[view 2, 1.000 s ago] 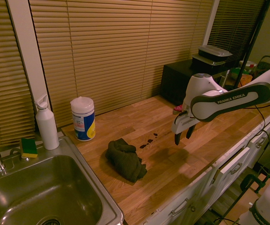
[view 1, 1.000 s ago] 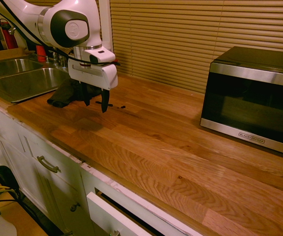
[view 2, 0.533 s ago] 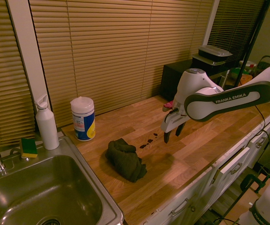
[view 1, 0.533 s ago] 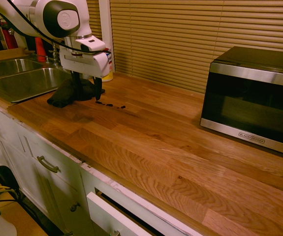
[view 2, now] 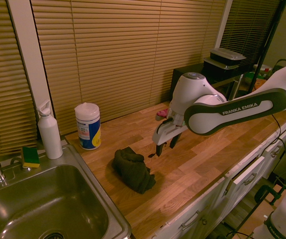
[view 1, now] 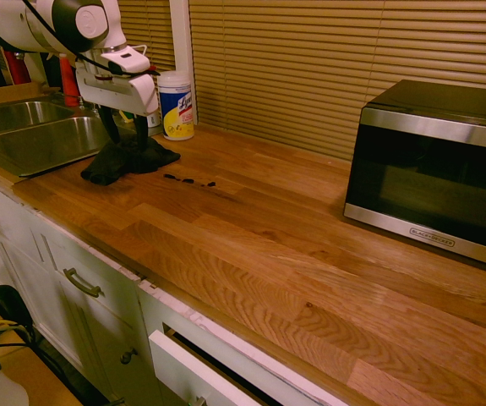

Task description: Clear the spill

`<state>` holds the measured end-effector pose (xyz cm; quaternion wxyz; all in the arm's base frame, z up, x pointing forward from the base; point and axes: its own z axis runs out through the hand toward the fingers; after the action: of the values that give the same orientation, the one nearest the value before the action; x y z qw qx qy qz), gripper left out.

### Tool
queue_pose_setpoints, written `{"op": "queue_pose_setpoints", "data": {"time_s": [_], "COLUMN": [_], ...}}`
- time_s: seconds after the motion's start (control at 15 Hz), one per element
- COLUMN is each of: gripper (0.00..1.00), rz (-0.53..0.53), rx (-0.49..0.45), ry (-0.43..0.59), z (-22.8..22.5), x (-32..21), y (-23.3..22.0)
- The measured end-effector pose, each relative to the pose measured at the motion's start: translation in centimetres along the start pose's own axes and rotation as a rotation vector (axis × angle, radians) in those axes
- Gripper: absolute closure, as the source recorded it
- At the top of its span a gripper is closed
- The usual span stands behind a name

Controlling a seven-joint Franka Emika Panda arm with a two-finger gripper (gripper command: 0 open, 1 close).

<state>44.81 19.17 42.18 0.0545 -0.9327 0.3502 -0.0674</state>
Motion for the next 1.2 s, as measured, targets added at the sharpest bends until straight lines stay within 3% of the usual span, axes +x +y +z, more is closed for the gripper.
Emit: {"op": "queue_pose_setpoints", "data": {"time_s": [0.53, 1.2], "gripper": [0.00, 0.00], "rz": [-0.050, -0.080], "rx": [0.036, 0.002], "ry": [0.002, 0.039], "z": [2.2, 6.4], "x": [-3.1, -4.5], "y": [-8.0, -12.8]}}
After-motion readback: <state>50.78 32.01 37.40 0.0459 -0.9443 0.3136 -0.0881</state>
